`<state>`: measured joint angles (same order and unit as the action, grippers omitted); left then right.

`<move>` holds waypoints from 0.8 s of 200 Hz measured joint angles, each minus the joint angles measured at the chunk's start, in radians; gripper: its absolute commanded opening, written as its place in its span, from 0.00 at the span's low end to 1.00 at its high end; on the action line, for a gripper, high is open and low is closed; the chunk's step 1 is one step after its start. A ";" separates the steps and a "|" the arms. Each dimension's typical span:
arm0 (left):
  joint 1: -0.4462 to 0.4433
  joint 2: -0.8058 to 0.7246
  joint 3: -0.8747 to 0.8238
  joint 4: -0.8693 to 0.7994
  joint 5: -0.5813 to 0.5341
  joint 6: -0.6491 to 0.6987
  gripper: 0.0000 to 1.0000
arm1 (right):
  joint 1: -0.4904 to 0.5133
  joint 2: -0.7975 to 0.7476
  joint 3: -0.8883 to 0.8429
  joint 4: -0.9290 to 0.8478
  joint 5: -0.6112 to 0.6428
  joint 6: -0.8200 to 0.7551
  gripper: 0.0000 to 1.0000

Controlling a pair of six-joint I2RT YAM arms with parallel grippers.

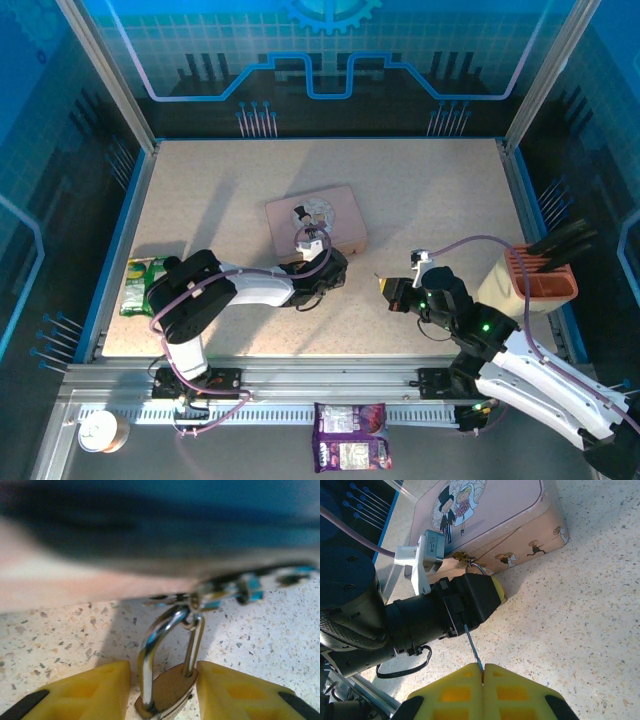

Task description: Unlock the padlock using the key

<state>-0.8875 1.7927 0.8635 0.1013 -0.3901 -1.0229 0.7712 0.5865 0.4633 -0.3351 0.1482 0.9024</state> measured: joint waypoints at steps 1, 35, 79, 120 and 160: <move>0.000 0.000 0.000 0.000 0.000 0.000 0.33 | 0.000 0.000 0.000 0.000 0.000 0.000 0.00; 0.000 0.000 0.000 0.006 -0.002 0.000 0.25 | 0.000 0.000 -0.002 0.005 0.000 0.004 0.00; -0.005 -0.002 -0.001 0.016 0.002 0.000 0.16 | 0.000 0.002 -0.008 0.011 -0.003 0.015 0.00; -0.006 -0.042 -0.011 0.002 0.026 -0.010 0.12 | 0.000 0.021 -0.009 0.023 -0.010 0.023 0.00; -0.006 -0.094 -0.025 -0.008 0.063 -0.020 0.09 | 0.000 0.050 -0.029 0.071 -0.033 0.059 0.00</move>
<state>-0.8932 1.6989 0.8383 0.0937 -0.3267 -1.0431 0.7708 0.6369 0.4343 -0.2638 0.1150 0.9611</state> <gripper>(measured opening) 0.163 0.064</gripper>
